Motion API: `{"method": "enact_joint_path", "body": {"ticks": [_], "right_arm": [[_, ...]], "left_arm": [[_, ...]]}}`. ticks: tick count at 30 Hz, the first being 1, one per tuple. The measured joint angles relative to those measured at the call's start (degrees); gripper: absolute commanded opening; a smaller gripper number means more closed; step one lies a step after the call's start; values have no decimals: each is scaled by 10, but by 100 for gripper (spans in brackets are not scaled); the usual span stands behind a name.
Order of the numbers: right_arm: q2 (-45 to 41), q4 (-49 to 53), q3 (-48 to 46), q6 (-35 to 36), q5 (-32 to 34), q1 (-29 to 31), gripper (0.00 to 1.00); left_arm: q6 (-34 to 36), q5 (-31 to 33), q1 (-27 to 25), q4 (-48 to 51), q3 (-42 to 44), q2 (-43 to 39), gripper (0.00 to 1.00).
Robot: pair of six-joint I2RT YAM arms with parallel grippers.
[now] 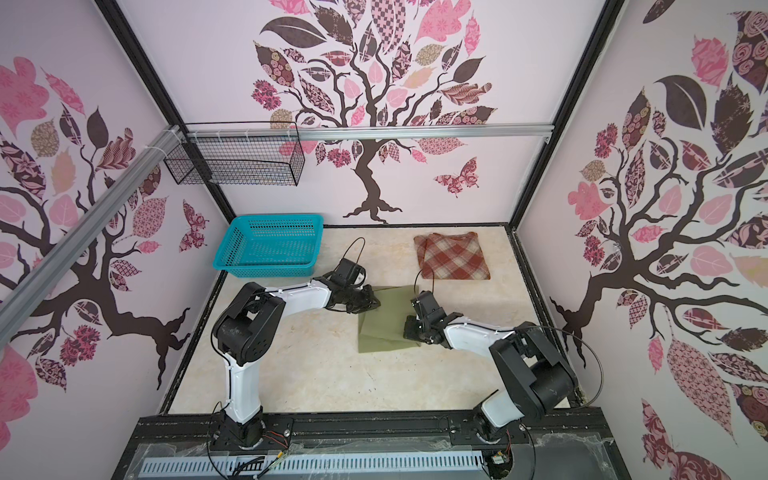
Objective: Fold and stack the skirts
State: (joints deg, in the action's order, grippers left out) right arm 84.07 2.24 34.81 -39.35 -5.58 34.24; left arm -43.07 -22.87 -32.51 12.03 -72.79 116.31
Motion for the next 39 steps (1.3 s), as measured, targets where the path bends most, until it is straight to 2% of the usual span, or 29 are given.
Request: {"method": "enact_joint_path", "body": {"ticks": [4,8,12,19,28,39], "right_arm": [[-41,-7,-14,-43,-4,33,0],[-63,14,34,-31,7,28,0],[-68,14,94,6,3,1,0],[-67,4,99,66,-18,-88,0],[7,-13,106,116,-28,-108,0],[116,-35,108,128,-38,-140,0]], "left_arm": [[16,-3,0,1,-3,-1,21],[23,-12,0,4,-2,-26,21],[18,-28,0,0,17,-99,22],[4,-36,-15,-14,101,-182,22],[-24,-26,-50,-9,214,-185,21],[-33,-16,-36,-32,247,-183,21]]}}
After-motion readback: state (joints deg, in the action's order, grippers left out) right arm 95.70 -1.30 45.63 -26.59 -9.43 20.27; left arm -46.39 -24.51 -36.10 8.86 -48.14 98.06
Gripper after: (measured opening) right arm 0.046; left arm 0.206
